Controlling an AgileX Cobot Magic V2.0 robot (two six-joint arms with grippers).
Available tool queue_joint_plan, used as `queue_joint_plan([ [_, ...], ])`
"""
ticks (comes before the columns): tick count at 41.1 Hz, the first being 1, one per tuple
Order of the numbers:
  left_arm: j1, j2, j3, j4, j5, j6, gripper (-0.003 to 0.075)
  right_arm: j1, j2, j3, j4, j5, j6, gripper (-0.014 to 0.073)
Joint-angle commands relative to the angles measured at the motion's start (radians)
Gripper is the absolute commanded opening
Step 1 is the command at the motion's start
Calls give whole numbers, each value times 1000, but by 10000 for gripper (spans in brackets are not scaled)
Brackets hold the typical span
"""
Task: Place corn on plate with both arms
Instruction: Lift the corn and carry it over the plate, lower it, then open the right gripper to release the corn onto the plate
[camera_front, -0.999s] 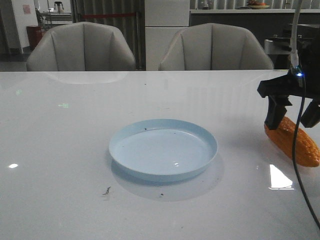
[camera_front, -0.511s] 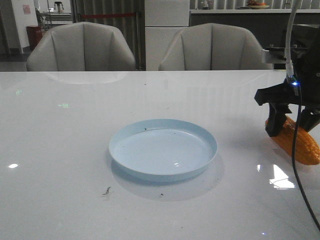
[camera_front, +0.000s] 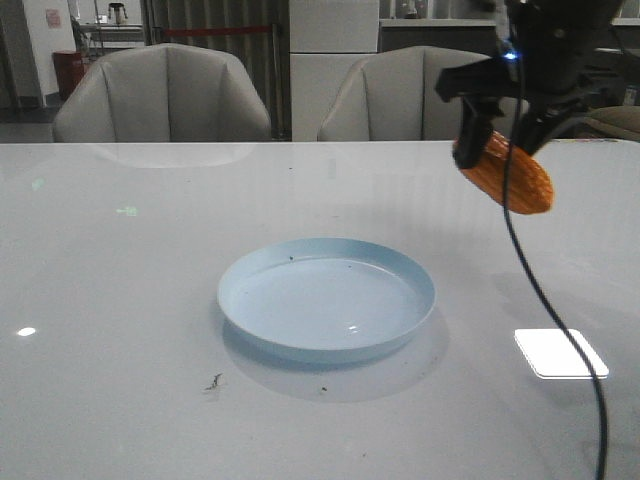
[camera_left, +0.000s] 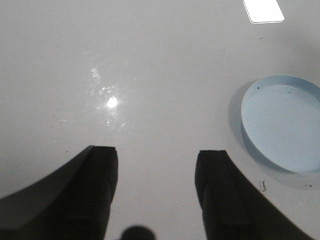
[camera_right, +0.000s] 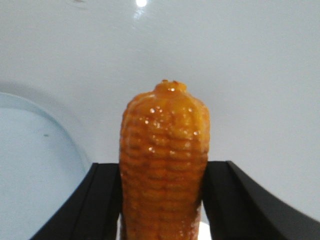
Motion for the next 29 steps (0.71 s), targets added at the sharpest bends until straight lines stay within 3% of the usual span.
queue_joint_plan([
  [1,0,-10,-28,-8,-88,-10,426,80,-53,-49,6,-15,-14,341],
  [10,0,-10,-28,-8,-91,-10,426,241,-16,-45,6,-24,-14,341],
  [22,0,-10,-28,-8,-91,-10,426,319,107,-45,6,-43,-14,346],
  [24,0,-10,-28,-8,-91,-10,426,323,124,-45,3,-43,-14,364],
  [29,0,-10,-28,-8,-87,-10,426,324,142,-45,-3,-56,-14,507],
])
